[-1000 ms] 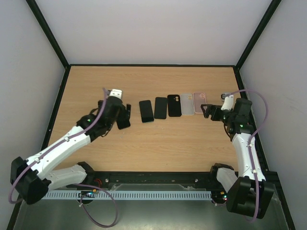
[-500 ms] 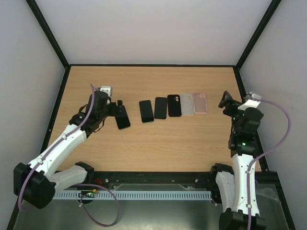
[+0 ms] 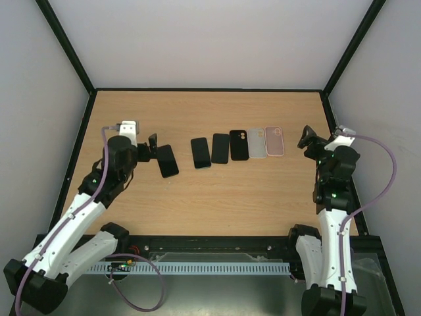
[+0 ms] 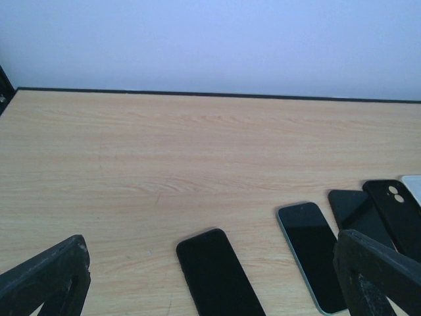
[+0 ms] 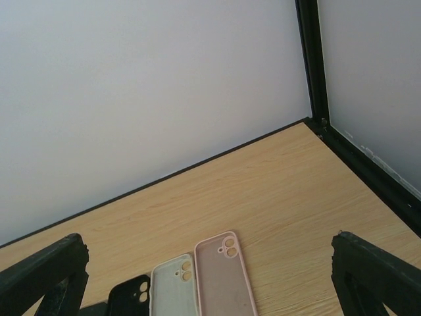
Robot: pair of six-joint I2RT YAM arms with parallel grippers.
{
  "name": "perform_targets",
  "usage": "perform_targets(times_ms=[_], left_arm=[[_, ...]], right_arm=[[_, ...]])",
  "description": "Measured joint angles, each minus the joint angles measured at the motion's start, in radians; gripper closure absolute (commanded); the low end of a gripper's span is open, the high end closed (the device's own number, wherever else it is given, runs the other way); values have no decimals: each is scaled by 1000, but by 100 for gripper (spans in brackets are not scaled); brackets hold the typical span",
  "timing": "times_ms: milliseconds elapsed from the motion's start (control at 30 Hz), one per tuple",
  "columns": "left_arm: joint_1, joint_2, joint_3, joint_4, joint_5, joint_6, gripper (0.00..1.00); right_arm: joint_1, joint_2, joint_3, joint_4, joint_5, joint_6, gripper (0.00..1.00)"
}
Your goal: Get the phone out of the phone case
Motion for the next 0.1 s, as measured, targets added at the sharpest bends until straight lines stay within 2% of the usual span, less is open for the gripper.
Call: perform_targets(times_ms=[100], left_arm=[[0,3,-2,8,-7,5,0]], right_arm=[[0,-10,0,-1,-1,11,3]])
